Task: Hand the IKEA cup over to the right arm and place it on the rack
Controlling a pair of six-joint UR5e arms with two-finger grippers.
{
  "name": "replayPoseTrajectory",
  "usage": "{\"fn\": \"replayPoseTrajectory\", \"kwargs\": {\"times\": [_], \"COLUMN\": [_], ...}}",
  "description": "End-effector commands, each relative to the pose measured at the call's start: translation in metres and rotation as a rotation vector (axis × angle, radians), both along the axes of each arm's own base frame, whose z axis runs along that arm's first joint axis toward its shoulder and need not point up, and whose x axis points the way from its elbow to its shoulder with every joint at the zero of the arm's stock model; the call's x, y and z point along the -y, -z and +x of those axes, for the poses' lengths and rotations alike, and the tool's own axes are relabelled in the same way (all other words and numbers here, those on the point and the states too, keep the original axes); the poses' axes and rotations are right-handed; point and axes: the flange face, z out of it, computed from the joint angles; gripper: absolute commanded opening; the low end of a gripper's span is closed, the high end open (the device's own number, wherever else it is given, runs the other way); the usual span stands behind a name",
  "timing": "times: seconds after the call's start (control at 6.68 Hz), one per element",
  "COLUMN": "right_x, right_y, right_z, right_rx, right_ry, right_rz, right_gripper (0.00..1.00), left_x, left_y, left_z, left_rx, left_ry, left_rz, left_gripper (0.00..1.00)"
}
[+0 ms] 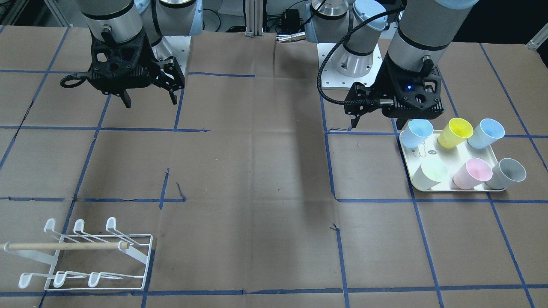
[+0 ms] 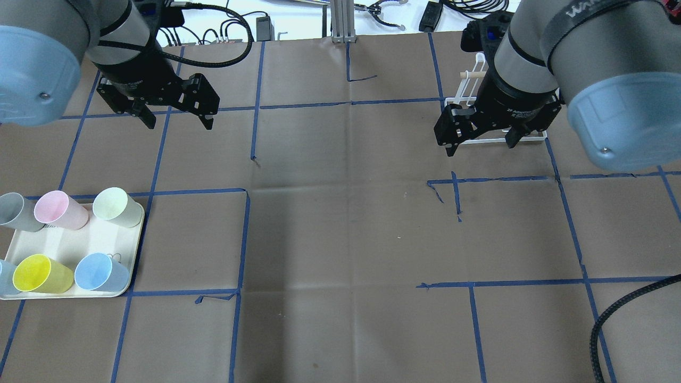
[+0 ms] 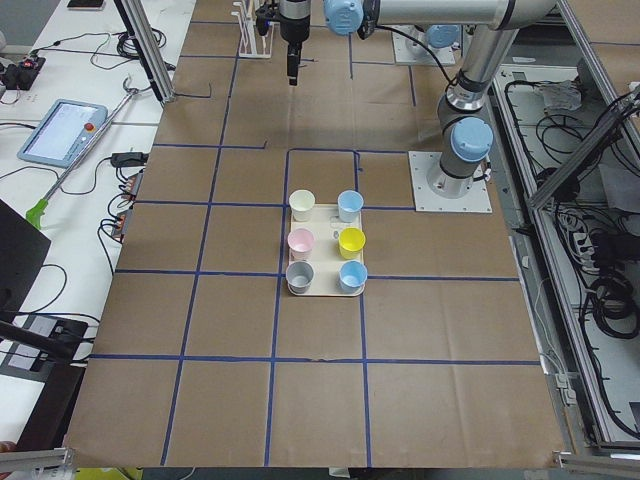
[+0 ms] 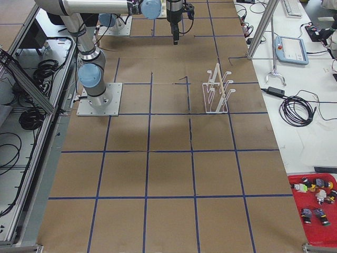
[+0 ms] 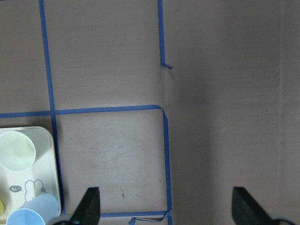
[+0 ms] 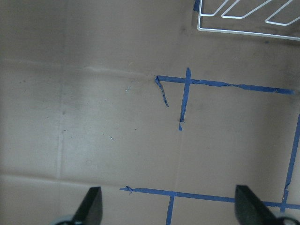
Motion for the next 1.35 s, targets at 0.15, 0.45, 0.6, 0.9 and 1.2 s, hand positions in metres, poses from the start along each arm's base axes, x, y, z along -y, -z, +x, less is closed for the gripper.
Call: {"fn": "replayPoseTrajectory", "kwargs": {"times": [0.15, 0.45, 0.6, 0.9, 1.2], "right_x": [0.0, 0.008, 0.008, 0.007, 0.007], "right_y": [0.0, 0.01, 0.009, 0.009, 0.01], "right_z": [0.0, 0.001, 0.0, 0.0, -0.001], "right_rx": [0.004, 0.0, -0.002, -0.004, -0.007], "right_ry": [0.0, 0.001, 0.003, 0.002, 0.003], "right_rz": [0.0, 0.023, 0.02, 0.021, 0.024], "right_gripper": [1.0, 1.0, 1.0, 1.0, 1.0], "left_x": [-0.001, -0.003, -0.004, -0.006, -0.005], "left_y": [0.001, 0.002, 0.002, 0.001, 0.001], "left_z": [0.0, 0.0, 0.0, 0.003, 0.012], "left_rx": [0.001, 0.001, 0.0, 0.002, 0.004], "left_ry": [0.0, 0.0, 0.0, 0.005, 0.0], "left_rz": [0.001, 0.004, 0.006, 0.005, 0.005], "left_gripper": [1.0, 1.0, 1.0, 1.0, 1.0]}}
